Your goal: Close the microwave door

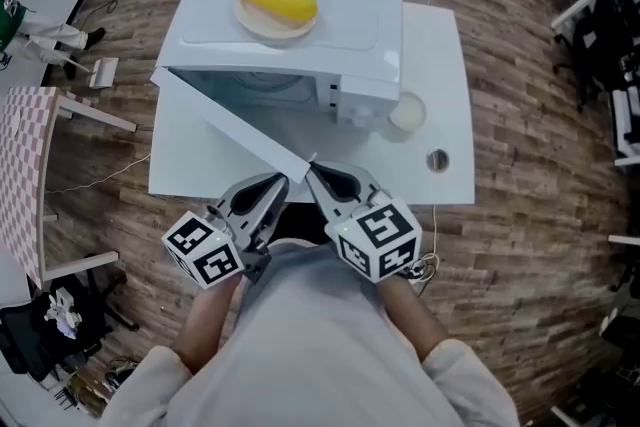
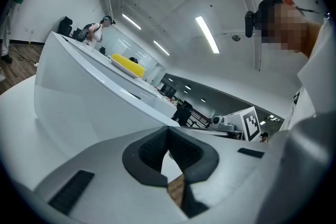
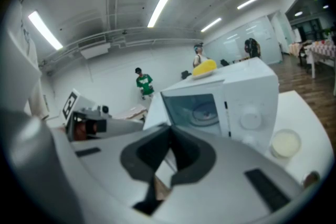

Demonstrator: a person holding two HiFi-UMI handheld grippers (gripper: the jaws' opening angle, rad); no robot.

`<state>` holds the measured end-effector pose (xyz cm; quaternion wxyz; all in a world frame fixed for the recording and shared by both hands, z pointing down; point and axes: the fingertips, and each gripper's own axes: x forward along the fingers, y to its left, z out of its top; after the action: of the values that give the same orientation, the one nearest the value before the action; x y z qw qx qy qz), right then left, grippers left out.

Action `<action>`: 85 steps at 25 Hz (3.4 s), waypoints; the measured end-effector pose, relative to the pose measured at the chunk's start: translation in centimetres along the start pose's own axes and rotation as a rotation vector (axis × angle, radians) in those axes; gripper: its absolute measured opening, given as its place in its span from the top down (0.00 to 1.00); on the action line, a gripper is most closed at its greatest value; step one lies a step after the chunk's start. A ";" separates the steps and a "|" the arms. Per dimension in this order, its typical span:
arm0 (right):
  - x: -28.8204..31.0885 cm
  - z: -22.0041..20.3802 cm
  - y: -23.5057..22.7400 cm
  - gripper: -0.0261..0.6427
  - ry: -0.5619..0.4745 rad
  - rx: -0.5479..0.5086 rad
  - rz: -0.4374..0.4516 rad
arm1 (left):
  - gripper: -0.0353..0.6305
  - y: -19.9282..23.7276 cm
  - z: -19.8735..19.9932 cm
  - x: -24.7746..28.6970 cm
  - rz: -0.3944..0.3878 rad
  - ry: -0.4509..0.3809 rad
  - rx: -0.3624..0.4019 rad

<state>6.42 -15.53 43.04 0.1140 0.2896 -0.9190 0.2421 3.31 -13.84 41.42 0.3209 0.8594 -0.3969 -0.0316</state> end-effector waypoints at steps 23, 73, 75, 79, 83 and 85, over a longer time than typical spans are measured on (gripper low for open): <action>-0.2 0.1 -2.6 0.93 0.020 0.019 -0.006 | 0.92 -0.1 0.9 3.4 -0.035 0.016 0.007; -0.1 -0.8 -5.0 0.93 0.040 0.092 -0.059 | 0.92 1.2 2.2 9.1 -0.098 0.041 0.012; 0.0 -0.9 -5.0 0.93 0.041 0.093 -0.059 | 0.92 1.1 2.3 9.2 -0.102 0.039 0.024; 0.1 -0.8 -4.9 0.93 0.042 0.097 -0.059 | 0.92 1.3 2.5 9.5 -0.104 0.043 0.017; 0.3 -0.8 -4.9 0.93 0.045 0.098 -0.061 | 0.92 1.9 2.5 9.9 -0.094 0.046 0.020; 0.3 -0.8 -5.0 0.93 0.046 0.099 -0.064 | 0.92 2.1 2.6 10.1 -0.094 0.044 0.018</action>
<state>9.17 -18.86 45.73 0.1283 0.3183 -0.8933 0.2902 8.01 -23.29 42.56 0.3199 0.8805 -0.3490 -0.0239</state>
